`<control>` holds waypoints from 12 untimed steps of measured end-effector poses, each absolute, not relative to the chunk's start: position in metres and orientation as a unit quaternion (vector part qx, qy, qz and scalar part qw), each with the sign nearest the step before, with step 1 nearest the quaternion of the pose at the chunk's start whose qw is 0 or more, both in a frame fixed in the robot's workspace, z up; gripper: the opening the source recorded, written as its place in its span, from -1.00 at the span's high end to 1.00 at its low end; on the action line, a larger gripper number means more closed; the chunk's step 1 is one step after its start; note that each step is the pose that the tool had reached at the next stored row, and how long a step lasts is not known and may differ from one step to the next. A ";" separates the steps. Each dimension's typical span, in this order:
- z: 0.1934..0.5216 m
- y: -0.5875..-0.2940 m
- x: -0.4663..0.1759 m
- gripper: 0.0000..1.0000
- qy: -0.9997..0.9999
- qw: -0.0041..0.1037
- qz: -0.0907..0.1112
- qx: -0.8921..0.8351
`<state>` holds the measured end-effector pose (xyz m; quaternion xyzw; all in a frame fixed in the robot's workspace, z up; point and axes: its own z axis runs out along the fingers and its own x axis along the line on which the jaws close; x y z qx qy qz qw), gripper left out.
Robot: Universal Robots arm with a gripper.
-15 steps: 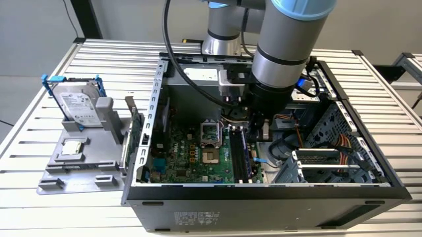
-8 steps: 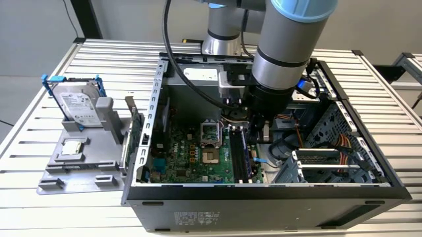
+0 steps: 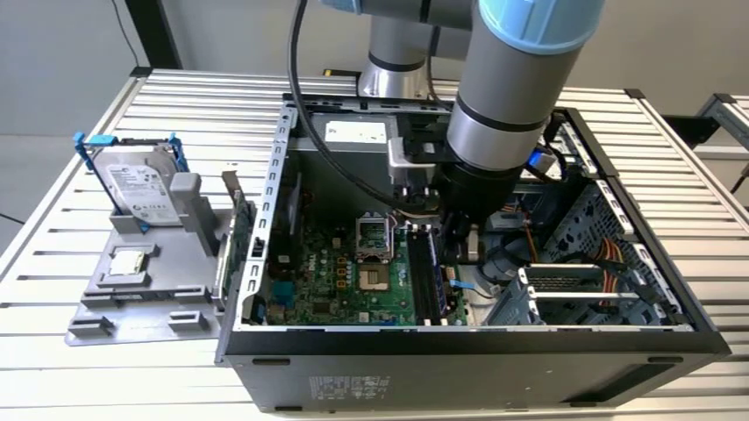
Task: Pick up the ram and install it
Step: 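Press down the ram until it locks into place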
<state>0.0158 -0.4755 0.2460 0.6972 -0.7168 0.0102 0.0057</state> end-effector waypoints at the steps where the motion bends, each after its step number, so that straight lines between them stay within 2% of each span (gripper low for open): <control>1: 0.244 -0.476 0.016 1.00 -0.717 0.006 0.010 0.697; 12: 0.224 -0.476 0.015 1.00 -0.717 0.006 0.011 0.697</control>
